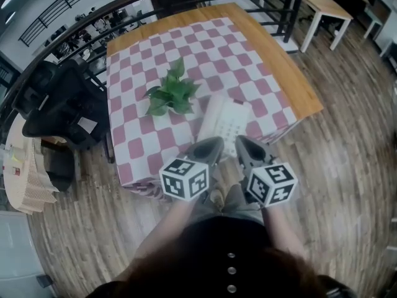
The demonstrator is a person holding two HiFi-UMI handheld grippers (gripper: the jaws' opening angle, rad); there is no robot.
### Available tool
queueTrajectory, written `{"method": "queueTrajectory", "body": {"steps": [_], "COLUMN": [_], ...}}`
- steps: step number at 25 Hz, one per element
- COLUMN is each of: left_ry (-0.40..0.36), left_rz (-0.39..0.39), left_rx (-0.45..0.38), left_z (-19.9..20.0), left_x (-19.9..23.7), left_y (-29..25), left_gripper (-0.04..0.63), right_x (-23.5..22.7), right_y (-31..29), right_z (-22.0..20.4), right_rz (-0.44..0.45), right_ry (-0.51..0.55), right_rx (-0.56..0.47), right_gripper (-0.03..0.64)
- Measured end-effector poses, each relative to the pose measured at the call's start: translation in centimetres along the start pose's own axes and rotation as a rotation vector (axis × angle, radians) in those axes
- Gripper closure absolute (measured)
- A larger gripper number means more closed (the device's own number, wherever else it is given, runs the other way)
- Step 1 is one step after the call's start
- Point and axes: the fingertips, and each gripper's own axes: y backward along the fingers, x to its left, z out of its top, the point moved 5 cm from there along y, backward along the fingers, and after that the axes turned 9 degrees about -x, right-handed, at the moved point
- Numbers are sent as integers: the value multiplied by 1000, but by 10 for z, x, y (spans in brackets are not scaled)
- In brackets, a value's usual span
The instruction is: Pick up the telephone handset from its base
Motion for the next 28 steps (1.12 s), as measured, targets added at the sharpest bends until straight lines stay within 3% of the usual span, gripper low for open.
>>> {"method": "queueTrajectory", "body": {"steps": [10, 15, 28], "left_ry": [-56, -37, -11], "left_rz": [10, 7, 92], "left_rx": [26, 14, 37], "left_z": [9, 10, 12], "left_x": [9, 14, 36], "left_y": [-17, -28, -56], "left_gripper": [589, 589, 589], "right_x": [-10, -15, -39], "right_y": [-13, -22, -60], "right_z": [9, 10, 15], "right_rz": [-13, 10, 77], "right_ry": [3, -17, -7], "right_rx": [8, -8, 60], "right_gripper": [606, 606, 606]}}
